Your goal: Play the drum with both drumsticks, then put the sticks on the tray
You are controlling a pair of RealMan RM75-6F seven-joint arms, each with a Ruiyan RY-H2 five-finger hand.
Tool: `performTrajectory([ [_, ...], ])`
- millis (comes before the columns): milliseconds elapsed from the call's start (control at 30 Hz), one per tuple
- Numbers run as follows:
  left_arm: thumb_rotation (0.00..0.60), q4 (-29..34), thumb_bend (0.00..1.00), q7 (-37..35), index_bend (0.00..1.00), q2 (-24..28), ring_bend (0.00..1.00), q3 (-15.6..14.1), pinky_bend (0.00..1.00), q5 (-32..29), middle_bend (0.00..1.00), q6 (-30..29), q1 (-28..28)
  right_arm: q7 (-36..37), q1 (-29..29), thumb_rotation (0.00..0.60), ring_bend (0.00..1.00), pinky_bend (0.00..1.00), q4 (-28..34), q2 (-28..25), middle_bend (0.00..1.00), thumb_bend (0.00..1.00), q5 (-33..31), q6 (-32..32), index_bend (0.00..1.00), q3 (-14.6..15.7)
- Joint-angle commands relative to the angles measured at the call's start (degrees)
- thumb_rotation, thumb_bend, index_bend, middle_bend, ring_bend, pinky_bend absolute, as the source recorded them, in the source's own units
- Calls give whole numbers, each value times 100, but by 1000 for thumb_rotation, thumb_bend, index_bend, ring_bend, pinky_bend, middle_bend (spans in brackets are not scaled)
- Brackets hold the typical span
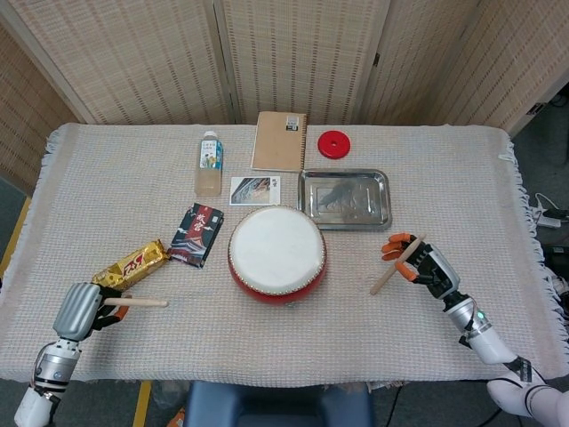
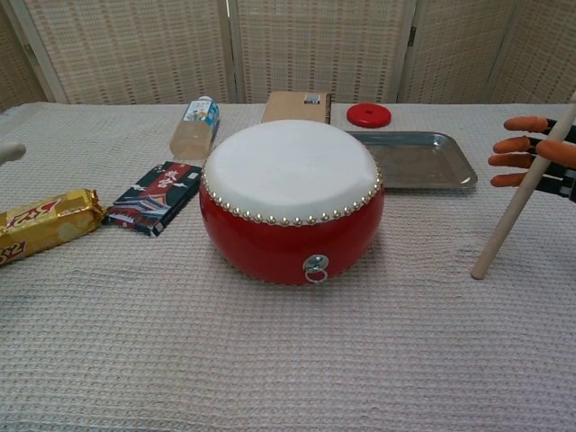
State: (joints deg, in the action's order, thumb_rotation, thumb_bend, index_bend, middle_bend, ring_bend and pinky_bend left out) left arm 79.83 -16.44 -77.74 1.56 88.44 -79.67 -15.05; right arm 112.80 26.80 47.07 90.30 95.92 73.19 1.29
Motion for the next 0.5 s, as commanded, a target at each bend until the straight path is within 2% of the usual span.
performTrajectory([
  [33, 600, -12, 462, -10, 1000, 6, 1000, -14, 1000, -5, 1000, -9, 23, -67, -5, 598, 298, 363, -193, 140, 391, 325, -33, 15, 472, 34],
  [267, 600, -16, 461, -24, 1000, 19, 1000, -12, 1000, 11, 1000, -50, 47, -459, 72, 598, 360, 408, -367, 398, 469, 314, -52, -83, 615, 96],
  [400, 600, -18, 457, -36, 1000, 21, 1000, -30, 1000, 25, 1000, -49, 60, -602, 115, 599, 397, 456, -402, 511, 519, 146, -93, -200, 660, 124],
  [500, 600, -26, 455, -40, 1000, 7, 1000, -37, 1000, 30, 1000, -38, 61, -725, 136, 599, 423, 488, -428, 592, 552, 89, -127, -268, 695, 136],
])
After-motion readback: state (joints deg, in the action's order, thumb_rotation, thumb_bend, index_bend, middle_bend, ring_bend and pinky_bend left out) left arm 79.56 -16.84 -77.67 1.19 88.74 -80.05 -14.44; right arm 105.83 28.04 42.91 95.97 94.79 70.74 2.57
